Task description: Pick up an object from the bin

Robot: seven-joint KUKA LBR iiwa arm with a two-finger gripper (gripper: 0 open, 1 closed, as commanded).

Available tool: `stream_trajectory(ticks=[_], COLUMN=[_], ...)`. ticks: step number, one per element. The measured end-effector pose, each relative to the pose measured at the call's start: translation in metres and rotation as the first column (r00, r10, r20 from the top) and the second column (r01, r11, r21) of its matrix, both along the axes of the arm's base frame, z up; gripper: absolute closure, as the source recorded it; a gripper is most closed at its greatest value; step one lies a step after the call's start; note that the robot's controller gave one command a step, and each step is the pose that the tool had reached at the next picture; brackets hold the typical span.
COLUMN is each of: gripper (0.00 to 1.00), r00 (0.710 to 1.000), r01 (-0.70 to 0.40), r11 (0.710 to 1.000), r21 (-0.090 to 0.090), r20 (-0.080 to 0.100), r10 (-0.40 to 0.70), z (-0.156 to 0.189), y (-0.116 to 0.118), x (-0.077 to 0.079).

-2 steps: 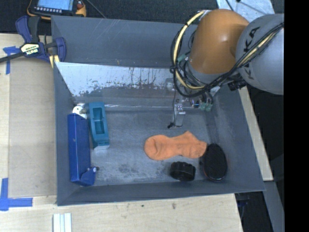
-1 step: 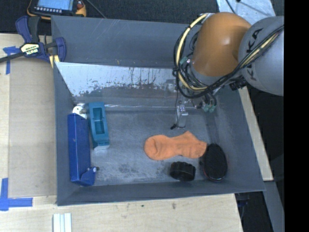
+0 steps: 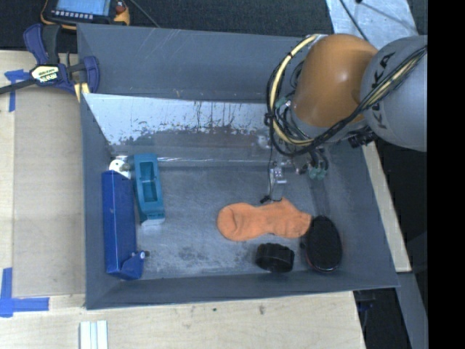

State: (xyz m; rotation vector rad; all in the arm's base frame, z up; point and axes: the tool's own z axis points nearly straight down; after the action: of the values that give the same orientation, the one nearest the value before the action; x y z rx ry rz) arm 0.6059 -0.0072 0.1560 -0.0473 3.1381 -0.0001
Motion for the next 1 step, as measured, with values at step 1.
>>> stream_trajectory(ticks=[1], gripper=[0.0], r00=[0.956], r01=[0.293], r11=[0.956], r21=[0.0], r20=[-0.003], r10=[-0.293], z=[-0.0069], y=[-0.0209], x=[-0.0038])
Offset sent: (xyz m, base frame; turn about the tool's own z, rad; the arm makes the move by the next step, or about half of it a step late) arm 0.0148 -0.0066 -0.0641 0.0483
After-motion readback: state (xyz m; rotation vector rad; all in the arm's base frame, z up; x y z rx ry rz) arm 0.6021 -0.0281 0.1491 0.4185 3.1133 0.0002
